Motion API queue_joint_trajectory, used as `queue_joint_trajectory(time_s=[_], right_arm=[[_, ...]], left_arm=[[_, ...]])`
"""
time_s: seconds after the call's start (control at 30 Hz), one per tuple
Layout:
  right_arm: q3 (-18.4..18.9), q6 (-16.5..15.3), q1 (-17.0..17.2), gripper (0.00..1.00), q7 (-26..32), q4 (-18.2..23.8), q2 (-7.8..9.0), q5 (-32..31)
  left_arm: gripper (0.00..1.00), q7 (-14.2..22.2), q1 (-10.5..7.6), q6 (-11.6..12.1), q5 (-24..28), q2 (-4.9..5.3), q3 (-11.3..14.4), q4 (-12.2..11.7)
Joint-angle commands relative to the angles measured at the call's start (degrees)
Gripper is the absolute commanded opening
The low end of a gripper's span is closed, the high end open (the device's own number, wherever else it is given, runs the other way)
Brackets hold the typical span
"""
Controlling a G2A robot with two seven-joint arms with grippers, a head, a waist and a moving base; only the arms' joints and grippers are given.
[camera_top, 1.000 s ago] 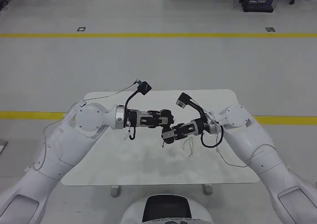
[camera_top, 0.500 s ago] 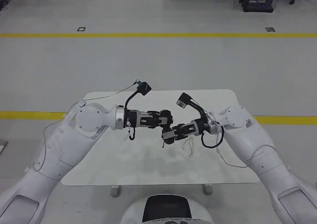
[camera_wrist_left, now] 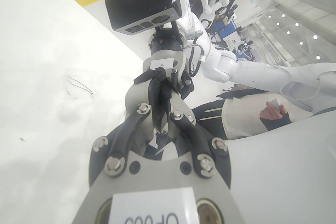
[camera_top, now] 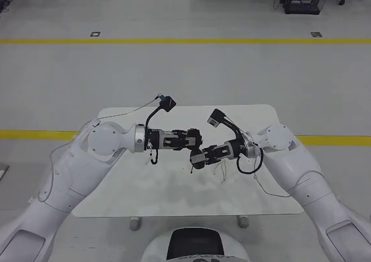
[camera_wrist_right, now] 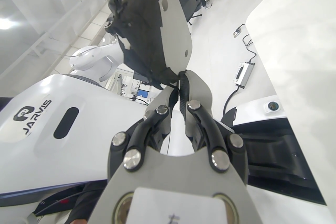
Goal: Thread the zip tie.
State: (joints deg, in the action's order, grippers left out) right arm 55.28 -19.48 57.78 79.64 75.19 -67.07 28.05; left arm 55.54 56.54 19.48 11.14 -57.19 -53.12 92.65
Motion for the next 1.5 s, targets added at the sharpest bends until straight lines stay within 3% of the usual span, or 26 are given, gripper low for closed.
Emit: queue_joint_trajectory(time_s=[0.0,0.07,0.1,0.13,0.17,0.2,0.23,0.47,0.67,1.0,1.3,1.4,1.47], right_arm=[[0.09,0.0,0.1,0.0,0.0,0.09,0.03,-0.02],[0.14,0.0,0.18,0.0,0.0,0.16,0.07,-0.07],[0.17,0.0,0.24,0.06,-0.01,0.19,0.09,-0.08],[0.19,0.0,0.29,0.38,-0.04,0.2,0.11,-0.06],[0.22,0.0,0.34,0.51,-0.08,0.22,0.12,-0.02],[0.24,0.0,0.38,0.93,-0.1,0.25,0.14,-0.02],[0.27,0.0,0.43,1.0,-0.15,0.28,0.17,-0.02],[0.52,0.0,0.61,1.0,-0.47,0.6,0.34,-0.1],[1.36,0.0,1.12,1.0,-0.91,1.14,0.6,0.01],[8.1,0.0,5.75,1.0,-1.36,3.68,1.74,1.32],[8.1,0.0,5.75,1.0,-1.36,3.68,1.74,1.32],[8.19,0.0,6.36,1.0,-3.13,4.49,1.83,-0.92],[9.28,0.0,7.59,1.0,-2.82,6.35,1.76,1.02]], left_arm=[[0.0,-0.04,0.07,0.0,-0.01,0.0,-0.02,0.07],[0.0,-0.09,0.13,0.0,0.0,0.0,-0.04,0.12],[0.0,-0.25,0.22,0.0,0.18,-0.01,-0.06,0.17],[0.0,-0.3,0.27,0.0,0.28,-0.02,-0.07,0.2],[0.0,-0.3,0.31,0.0,0.26,-0.02,-0.07,0.23],[0.0,-0.32,0.34,0.0,0.24,-0.02,-0.08,0.25],[0.0,-0.35,0.38,0.0,0.26,-0.02,-0.1,0.27],[0.0,-0.99,0.49,0.0,-0.32,0.01,-0.35,0.03],[0.0,-3.77,1.05,-0.19,0.28,0.02,-0.99,-1.23],[0.0,-10.69,3.48,-2.6,1.49,0.29,-3.32,-1.7],[0.0,-10.12,3.66,-2.35,2.17,0.31,-3.35,-2.04],[0.0,-15.47,5.34,-3.86,6.29,-0.08,-3.52,-2.76],[0.0,-18.75,6.08,-4.78,7.23,-0.27,-3.71,-3.0]])
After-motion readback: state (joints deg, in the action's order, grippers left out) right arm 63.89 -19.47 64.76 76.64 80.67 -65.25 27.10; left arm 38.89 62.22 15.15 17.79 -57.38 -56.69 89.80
